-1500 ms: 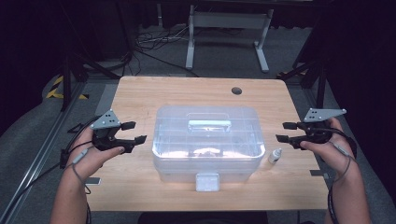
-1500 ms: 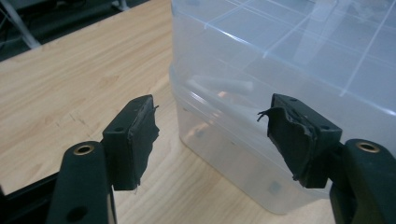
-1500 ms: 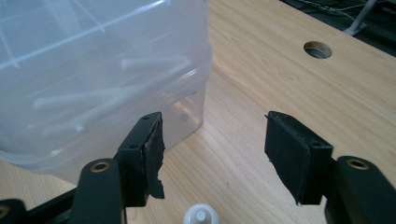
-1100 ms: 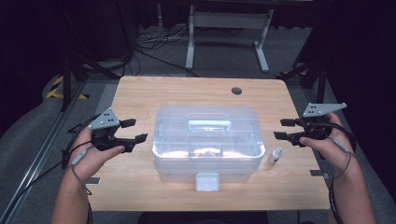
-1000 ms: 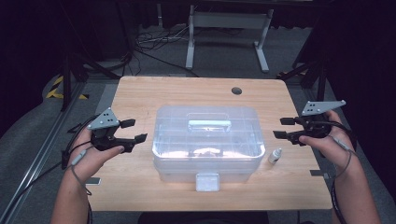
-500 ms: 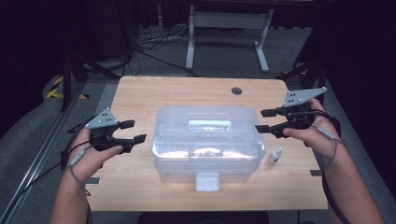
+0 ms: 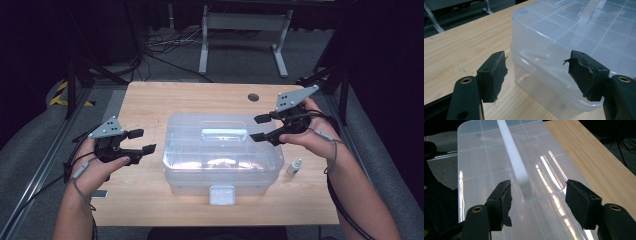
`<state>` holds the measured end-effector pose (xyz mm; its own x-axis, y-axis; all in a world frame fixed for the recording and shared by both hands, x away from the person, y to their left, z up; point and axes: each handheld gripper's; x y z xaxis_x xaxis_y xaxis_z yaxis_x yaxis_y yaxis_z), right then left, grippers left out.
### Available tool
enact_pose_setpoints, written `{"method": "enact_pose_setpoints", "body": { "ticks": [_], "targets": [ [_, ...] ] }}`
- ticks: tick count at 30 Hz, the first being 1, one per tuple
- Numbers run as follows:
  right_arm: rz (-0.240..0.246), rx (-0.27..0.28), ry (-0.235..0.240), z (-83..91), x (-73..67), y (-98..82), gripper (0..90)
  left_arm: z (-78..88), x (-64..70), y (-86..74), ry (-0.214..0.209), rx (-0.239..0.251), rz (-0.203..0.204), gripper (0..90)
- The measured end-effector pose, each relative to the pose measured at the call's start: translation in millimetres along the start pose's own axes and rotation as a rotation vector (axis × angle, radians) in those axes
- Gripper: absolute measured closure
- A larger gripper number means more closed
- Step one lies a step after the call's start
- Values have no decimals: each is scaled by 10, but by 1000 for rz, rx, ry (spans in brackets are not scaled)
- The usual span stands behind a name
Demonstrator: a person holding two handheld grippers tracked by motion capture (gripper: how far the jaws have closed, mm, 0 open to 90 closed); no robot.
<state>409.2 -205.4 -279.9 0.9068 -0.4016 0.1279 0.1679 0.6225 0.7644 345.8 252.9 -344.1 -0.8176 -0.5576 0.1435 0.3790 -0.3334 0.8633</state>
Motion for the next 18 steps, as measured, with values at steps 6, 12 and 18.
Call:
{"method": "enact_pose_setpoints", "body": {
  "ticks": [6, 12, 18],
  "targets": [
    [51, -25, 29, -112, -43, 135, 391, 42, 24, -43, 6, -2, 8, 304],
    [134, -116, 56, -247, -80, 261, 466, 84, 55, -104, 17, -14, 17, 305],
    [193, -180, 86, -371, -131, 360, 531, 137, 75, -152, 33, -13, 31, 305]
  ]
}}
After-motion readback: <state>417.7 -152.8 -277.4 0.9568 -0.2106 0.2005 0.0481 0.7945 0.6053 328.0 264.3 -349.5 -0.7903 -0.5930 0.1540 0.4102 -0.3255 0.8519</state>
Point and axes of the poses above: each handheld gripper's, and its own axes: z roughly backward along the jaws, y roughly out of its top, x roughly to its right, and after that the axes turned 8 degrees about -y, right-handed
